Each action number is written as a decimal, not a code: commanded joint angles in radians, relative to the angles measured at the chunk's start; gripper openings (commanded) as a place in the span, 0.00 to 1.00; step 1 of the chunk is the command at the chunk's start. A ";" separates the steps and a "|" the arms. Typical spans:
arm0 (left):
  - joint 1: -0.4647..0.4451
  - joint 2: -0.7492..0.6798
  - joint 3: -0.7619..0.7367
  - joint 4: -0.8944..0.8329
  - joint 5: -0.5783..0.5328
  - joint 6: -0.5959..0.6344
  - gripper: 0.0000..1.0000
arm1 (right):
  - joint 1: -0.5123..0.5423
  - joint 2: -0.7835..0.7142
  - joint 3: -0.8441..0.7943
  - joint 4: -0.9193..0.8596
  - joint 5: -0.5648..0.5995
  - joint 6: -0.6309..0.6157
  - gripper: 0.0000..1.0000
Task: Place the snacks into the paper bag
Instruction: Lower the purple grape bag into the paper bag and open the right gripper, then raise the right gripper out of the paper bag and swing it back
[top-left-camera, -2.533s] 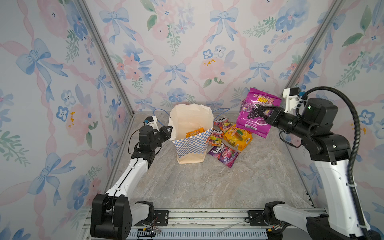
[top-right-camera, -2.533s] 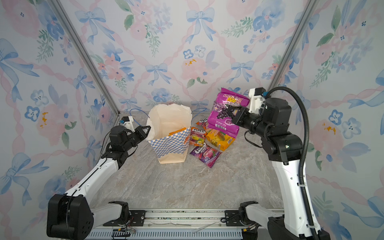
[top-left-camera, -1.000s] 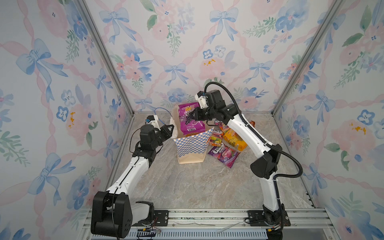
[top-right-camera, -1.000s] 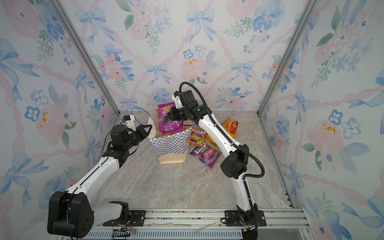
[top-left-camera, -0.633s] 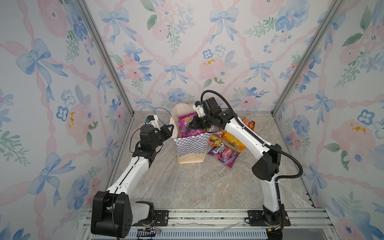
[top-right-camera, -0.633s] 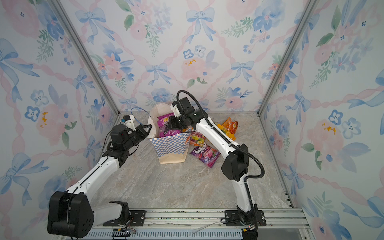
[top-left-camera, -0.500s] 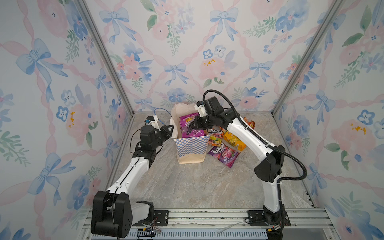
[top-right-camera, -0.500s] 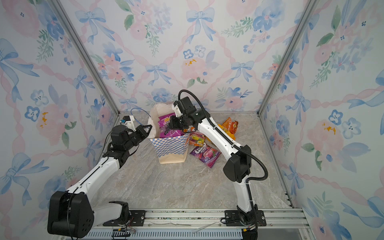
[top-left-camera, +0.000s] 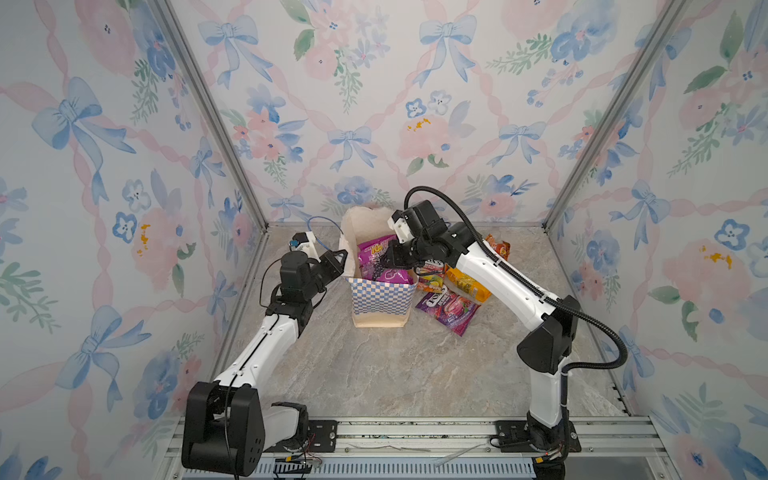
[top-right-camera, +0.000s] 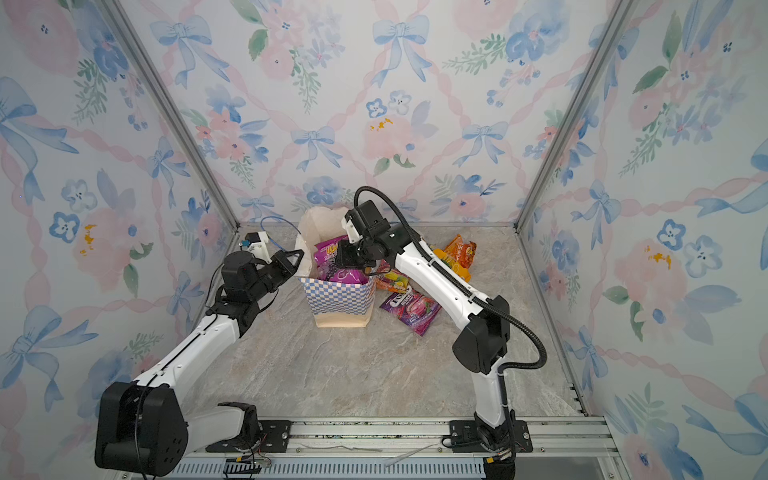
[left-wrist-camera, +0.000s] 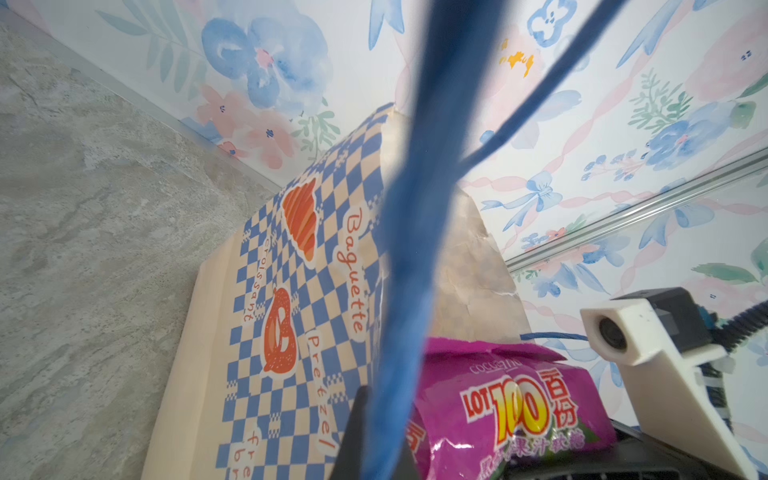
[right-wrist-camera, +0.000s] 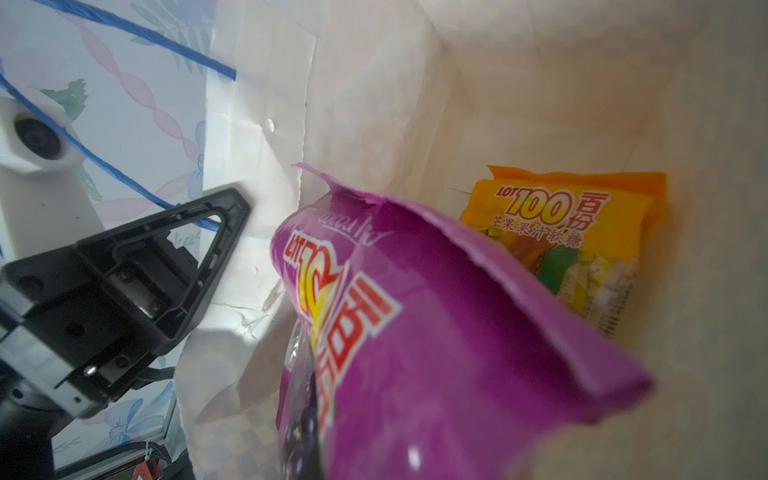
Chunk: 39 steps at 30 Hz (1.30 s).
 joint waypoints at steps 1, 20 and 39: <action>-0.005 -0.012 -0.018 0.034 -0.009 -0.005 0.00 | 0.012 -0.019 0.005 0.018 -0.016 0.021 0.05; -0.005 -0.005 -0.019 0.035 -0.004 -0.005 0.00 | 0.029 0.028 0.110 -0.083 0.007 -0.057 0.63; 0.007 -0.010 -0.021 0.039 0.006 -0.007 0.00 | 0.027 -0.358 0.032 -0.299 0.085 -0.452 0.84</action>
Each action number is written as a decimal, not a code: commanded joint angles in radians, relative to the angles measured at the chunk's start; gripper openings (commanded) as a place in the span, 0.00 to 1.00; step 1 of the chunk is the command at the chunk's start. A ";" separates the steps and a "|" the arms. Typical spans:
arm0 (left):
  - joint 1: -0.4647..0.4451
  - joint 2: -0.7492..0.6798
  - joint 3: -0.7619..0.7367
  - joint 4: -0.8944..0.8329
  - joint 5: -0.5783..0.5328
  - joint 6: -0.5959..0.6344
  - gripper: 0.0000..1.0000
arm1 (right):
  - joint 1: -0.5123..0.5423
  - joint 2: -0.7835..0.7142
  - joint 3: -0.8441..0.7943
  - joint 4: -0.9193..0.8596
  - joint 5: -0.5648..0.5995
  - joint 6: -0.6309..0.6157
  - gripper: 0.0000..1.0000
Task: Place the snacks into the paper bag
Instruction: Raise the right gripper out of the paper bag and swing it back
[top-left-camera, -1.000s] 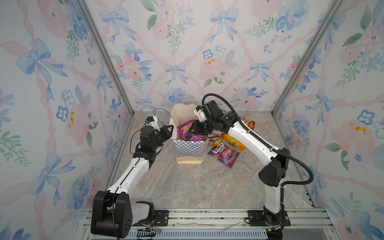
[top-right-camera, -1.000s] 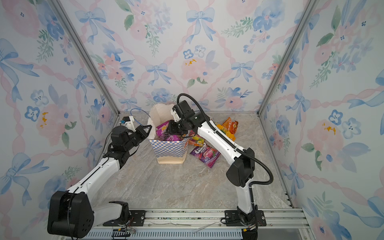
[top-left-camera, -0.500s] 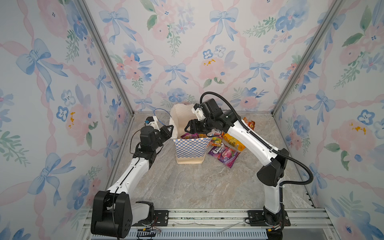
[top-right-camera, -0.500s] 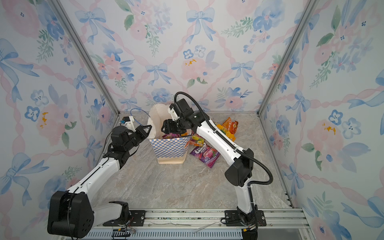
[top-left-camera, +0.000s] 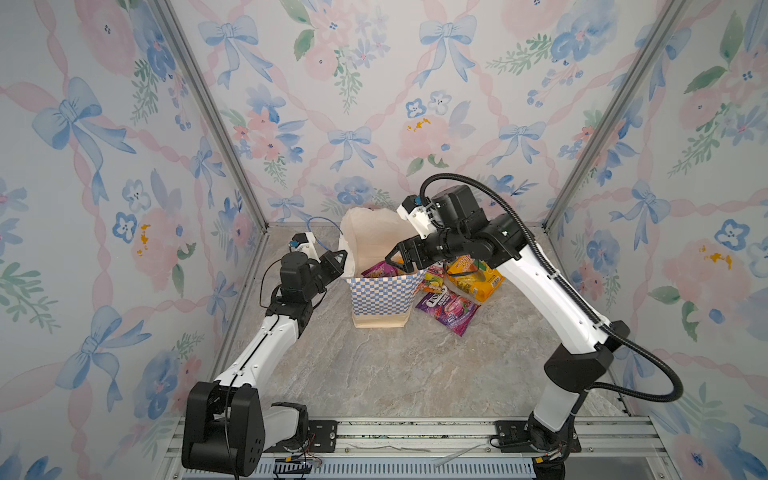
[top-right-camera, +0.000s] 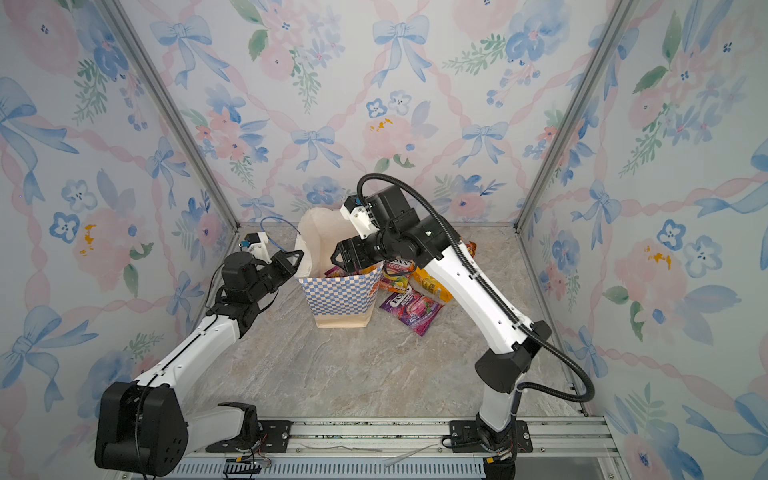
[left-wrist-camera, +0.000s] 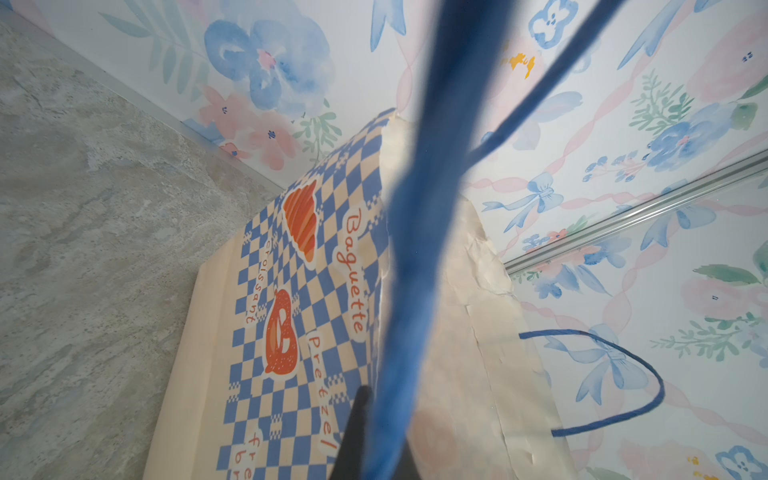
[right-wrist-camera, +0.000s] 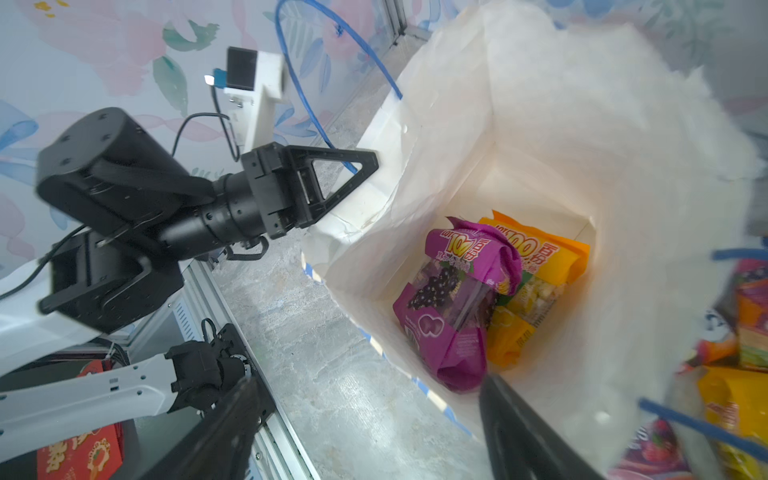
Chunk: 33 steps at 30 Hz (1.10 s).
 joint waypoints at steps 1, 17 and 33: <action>0.007 -0.007 -0.013 0.031 0.011 -0.007 0.00 | 0.007 -0.139 -0.080 -0.096 0.112 -0.113 0.85; 0.016 0.030 0.010 0.033 0.043 -0.007 0.00 | -0.149 -0.549 -0.520 -0.270 0.489 -0.181 0.96; 0.016 0.034 0.005 0.034 0.047 -0.008 0.00 | -0.262 -0.512 -0.813 -0.138 0.591 -0.283 0.96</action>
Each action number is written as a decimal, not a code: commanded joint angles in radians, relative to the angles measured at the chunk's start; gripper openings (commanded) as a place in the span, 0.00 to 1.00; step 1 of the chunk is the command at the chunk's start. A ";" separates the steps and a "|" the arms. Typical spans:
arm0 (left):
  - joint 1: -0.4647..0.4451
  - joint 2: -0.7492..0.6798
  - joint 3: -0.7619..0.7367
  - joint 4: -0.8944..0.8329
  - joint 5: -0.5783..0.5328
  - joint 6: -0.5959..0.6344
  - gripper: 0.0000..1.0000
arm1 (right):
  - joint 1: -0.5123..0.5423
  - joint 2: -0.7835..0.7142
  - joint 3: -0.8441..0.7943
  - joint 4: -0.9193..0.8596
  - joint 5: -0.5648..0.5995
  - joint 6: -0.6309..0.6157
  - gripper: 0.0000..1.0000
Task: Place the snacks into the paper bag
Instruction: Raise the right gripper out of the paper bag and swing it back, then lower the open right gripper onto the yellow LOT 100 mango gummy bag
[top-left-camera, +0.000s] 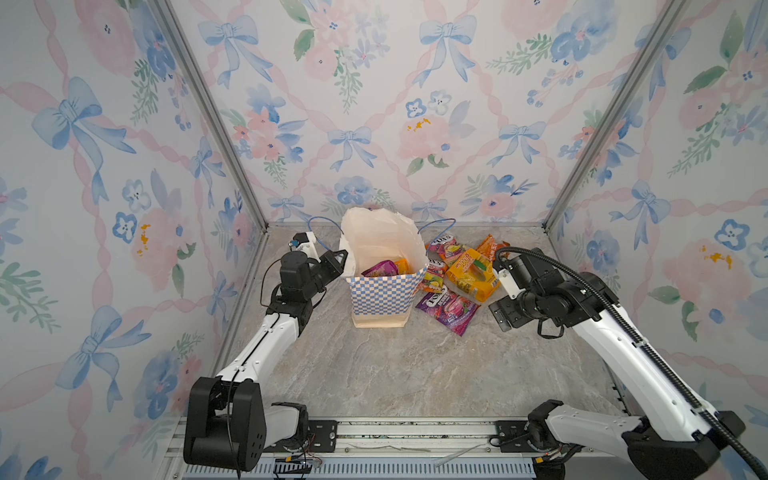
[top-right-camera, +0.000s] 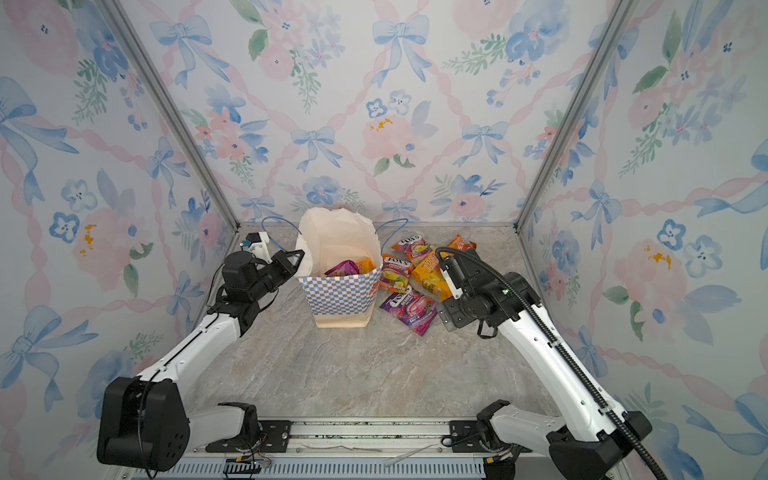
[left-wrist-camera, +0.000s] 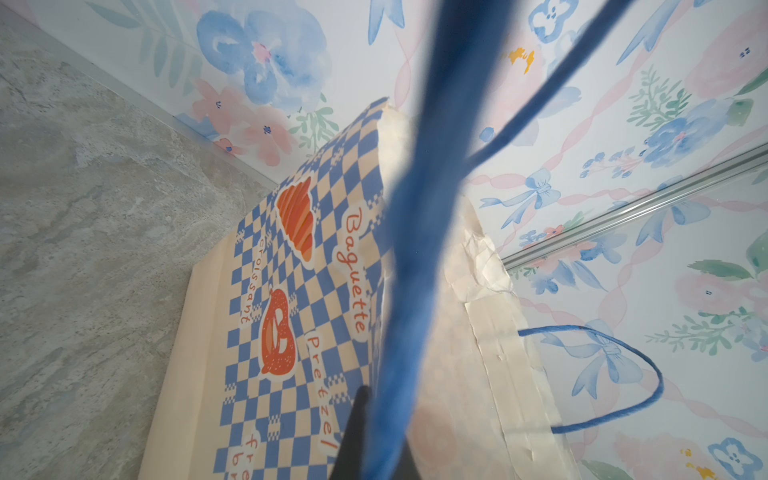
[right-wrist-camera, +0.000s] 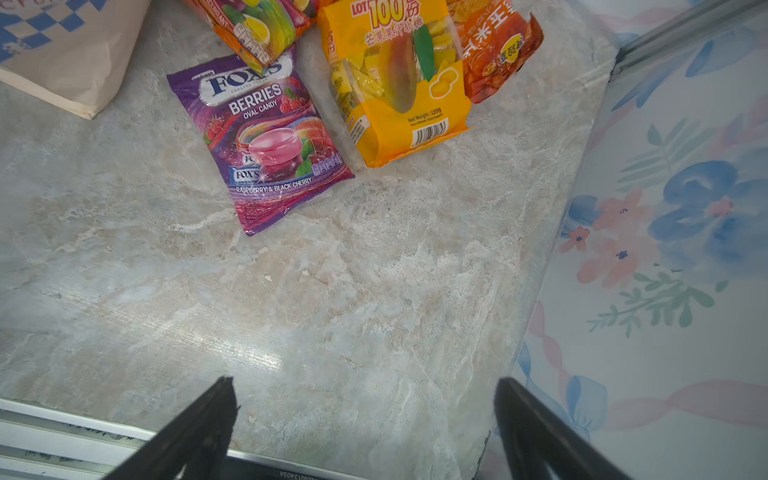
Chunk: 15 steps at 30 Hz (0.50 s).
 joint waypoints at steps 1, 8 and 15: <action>0.006 0.013 0.005 0.013 0.018 -0.008 0.00 | -0.012 0.031 -0.015 0.075 0.022 -0.047 0.97; 0.007 0.012 0.002 0.013 0.015 -0.010 0.00 | -0.028 0.163 0.010 0.144 0.000 -0.104 0.96; 0.006 0.017 0.000 0.013 0.018 -0.010 0.00 | -0.108 0.274 0.046 0.223 -0.104 -0.198 0.97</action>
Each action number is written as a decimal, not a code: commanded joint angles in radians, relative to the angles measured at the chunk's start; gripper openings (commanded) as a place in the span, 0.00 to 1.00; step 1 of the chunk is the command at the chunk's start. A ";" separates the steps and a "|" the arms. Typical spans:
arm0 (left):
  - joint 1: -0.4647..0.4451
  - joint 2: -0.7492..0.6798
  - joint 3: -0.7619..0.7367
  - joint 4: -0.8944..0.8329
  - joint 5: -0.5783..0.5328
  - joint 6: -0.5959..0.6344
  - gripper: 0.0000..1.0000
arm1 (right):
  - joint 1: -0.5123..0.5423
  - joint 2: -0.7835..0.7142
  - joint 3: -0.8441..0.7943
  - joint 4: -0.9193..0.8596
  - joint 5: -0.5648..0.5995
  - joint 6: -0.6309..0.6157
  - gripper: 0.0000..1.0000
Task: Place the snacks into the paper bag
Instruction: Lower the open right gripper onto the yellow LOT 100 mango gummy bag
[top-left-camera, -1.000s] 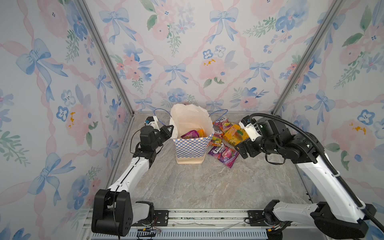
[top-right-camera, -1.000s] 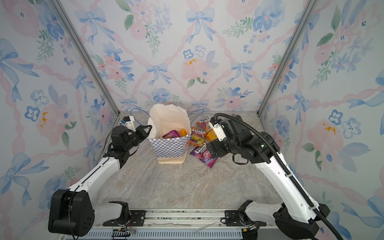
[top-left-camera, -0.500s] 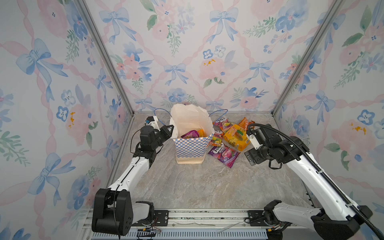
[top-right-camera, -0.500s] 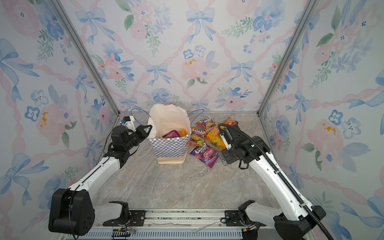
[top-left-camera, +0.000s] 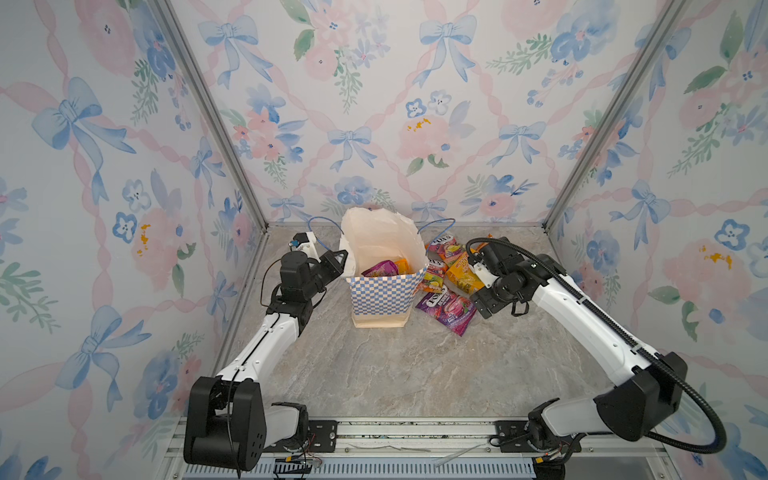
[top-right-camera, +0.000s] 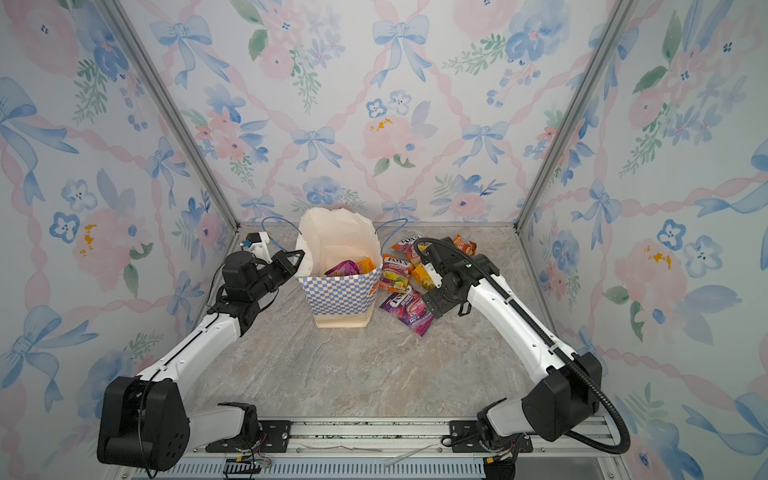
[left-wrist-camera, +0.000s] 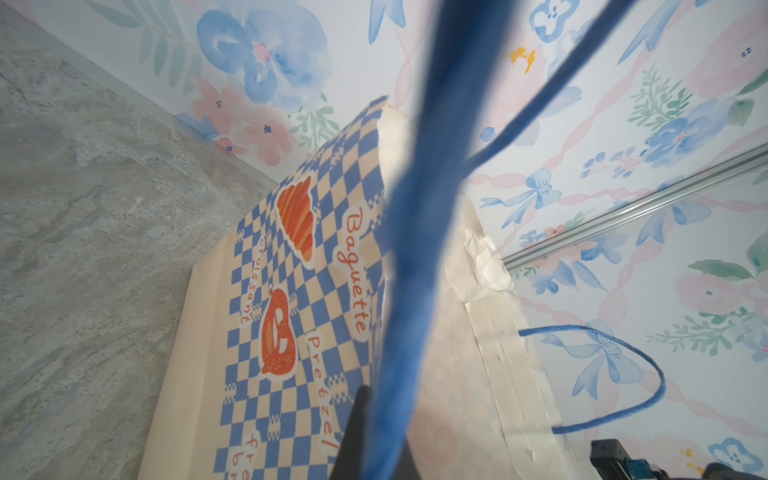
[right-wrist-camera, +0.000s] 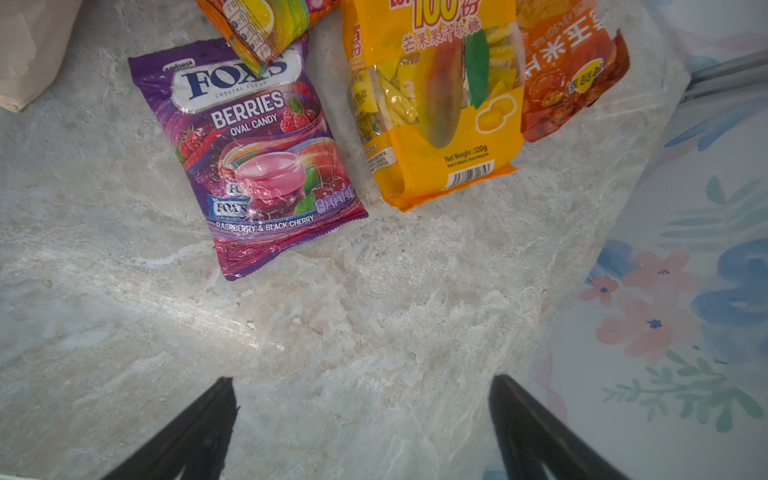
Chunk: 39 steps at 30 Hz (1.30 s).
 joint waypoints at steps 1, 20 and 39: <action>0.007 0.016 0.000 0.011 0.020 -0.010 0.00 | -0.046 0.031 0.048 0.054 -0.057 -0.072 0.97; 0.006 0.022 -0.003 0.015 0.018 -0.015 0.00 | -0.137 0.344 0.191 0.055 -0.108 -0.218 0.98; 0.006 0.016 -0.012 0.023 0.020 -0.022 0.00 | -0.155 0.519 0.271 0.138 -0.039 -0.260 0.97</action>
